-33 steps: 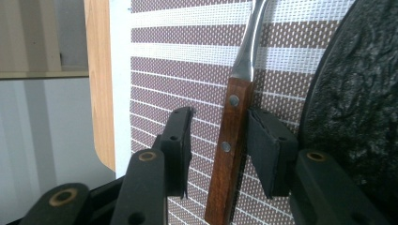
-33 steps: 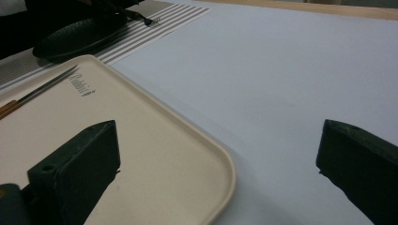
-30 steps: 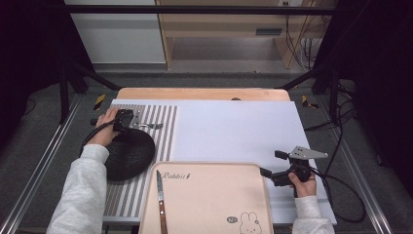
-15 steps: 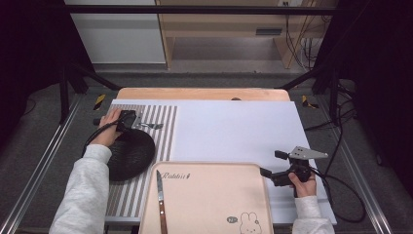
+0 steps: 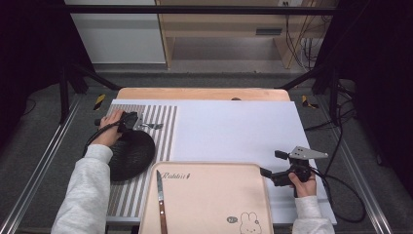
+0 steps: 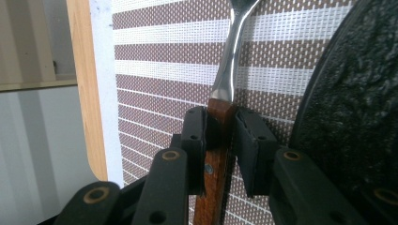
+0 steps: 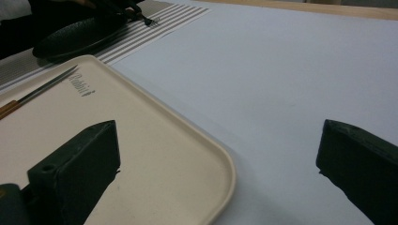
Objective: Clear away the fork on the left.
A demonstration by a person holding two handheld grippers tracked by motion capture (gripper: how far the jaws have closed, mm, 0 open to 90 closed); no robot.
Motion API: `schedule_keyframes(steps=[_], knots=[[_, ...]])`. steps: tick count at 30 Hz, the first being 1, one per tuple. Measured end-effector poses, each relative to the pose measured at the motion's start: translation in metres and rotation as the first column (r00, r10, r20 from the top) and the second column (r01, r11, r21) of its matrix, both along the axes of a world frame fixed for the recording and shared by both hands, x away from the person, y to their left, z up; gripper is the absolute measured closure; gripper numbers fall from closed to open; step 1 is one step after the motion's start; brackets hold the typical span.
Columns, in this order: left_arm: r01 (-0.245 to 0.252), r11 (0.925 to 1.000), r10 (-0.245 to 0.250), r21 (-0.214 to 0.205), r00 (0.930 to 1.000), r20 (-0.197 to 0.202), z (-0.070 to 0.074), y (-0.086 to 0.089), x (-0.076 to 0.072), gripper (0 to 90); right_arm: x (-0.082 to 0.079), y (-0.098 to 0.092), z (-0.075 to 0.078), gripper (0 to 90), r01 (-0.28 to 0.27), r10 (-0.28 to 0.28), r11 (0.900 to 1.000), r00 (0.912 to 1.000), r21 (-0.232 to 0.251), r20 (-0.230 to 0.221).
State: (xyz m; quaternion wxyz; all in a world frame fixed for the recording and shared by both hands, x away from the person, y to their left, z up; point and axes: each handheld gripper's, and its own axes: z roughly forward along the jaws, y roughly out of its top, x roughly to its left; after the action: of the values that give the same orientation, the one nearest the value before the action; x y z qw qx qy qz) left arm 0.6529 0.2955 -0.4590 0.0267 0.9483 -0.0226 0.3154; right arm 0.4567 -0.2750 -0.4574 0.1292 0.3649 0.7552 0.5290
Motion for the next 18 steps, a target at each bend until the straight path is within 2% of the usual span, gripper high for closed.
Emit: schedule_keyframes(steps=[7,10,12,13,18], knots=[[0.006,0.9991,-0.007,0.041,0.9998,0.021,-0.0010,-0.0032,-0.0028,76.5,0.0000,0.0004,-0.0002,0.3,0.001,-0.001,1.0000,1.0000,-0.001,-0.002],[-0.016,0.9995,0.016,0.027,0.9996,0.025,-0.0012,-0.0033,-0.0037,76.9,0.0000,0.0001,-0.0001,0.3,0.000,0.000,1.0000,1.0000,-0.001,0.000],[0.001,0.9993,-0.002,0.037,0.9997,0.025,-0.0015,-0.0045,-0.0033,77.0,-0.0001,-0.0001,0.0000,0.3,0.001,-0.001,1.0000,1.0000,-0.002,0.001],[-0.016,0.9991,0.014,0.039,0.9993,0.033,-0.0012,-0.0045,-0.0046,77.0,-0.0002,-0.0001,0.0001,0.3,0.001,-0.001,1.0000,1.0000,0.000,0.001],[-0.015,0.9996,0.014,0.026,0.9990,0.043,0.0021,-0.0054,-0.0077,77.0,0.0000,-0.0001,0.0000,0.3,0.001,-0.001,1.0000,1.0000,-0.002,0.002]])
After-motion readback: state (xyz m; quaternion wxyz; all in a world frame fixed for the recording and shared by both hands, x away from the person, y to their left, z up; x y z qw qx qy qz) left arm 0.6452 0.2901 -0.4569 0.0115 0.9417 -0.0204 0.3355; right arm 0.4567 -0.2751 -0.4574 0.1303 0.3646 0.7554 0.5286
